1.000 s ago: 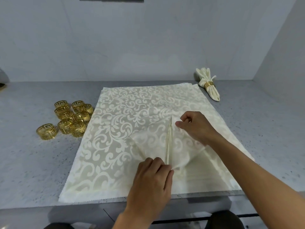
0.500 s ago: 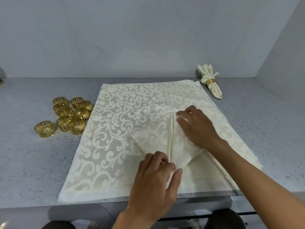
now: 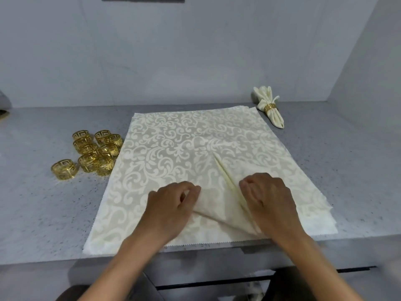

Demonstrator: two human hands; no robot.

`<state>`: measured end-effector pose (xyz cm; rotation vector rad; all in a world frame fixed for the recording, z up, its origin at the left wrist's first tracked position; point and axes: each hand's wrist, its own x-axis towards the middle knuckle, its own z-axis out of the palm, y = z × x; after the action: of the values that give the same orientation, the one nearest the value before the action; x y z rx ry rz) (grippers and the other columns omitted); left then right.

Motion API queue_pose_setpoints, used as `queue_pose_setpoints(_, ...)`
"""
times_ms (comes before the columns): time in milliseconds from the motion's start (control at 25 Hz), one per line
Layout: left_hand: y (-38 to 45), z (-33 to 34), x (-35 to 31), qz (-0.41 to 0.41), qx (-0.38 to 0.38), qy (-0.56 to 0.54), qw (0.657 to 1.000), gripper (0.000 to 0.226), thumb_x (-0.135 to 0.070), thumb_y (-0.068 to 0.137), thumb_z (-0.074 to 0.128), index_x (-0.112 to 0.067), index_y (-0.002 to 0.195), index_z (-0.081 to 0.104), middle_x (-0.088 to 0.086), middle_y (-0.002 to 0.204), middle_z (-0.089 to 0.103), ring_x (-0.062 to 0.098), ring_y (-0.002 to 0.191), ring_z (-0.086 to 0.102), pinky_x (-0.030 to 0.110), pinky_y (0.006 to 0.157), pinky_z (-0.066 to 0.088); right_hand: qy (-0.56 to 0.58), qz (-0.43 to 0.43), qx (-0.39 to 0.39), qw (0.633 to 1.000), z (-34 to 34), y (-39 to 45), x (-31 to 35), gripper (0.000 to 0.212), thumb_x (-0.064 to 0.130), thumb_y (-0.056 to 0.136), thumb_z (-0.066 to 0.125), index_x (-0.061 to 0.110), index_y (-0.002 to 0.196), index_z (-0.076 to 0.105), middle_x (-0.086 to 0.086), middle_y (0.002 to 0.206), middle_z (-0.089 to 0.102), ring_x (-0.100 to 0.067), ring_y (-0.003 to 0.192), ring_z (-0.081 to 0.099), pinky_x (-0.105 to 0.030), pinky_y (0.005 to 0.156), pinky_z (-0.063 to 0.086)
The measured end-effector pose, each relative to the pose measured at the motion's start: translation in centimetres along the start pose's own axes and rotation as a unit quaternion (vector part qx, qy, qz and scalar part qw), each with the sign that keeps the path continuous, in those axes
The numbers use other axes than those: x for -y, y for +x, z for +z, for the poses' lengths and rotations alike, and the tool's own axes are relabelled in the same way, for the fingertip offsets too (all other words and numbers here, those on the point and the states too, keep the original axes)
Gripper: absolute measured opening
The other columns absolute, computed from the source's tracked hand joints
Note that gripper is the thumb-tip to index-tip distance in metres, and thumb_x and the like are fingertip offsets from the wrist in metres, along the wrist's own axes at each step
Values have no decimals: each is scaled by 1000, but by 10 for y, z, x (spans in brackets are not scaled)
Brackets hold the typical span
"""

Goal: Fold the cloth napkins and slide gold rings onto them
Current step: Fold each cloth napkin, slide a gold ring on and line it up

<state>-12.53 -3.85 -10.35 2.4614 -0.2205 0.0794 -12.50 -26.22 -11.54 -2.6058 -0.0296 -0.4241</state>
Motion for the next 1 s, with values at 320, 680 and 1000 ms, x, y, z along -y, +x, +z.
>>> queue_pose_setpoints(320,-23,28,7,175,11,113,978,47,-49,94,35,-32,133,54,-18,148,37,2,136,27,20,107,13,21,-49,66,996,0,-5,-25,35,45,88,65,25,117,64,16,117,61,-7,110,53,-20,86,32)
queue_pose_setpoints(680,-26,35,5,146,0,117,982,54,-53,94,28,-27,130,59,-15,141,48,1,130,31,10,104,12,-5,-119,56,991,3,9,-31,23,39,89,68,22,104,68,12,107,66,-13,103,58,-33,80,50)
queue_pose_setpoints(1000,70,41,-8,160,147,263,940,56,-52,103,12,-37,156,2,-9,164,-11,12,149,-16,46,121,-8,-87,-175,95,976,-6,7,-24,29,40,98,47,21,115,61,9,118,58,-16,105,58,-27,89,44)
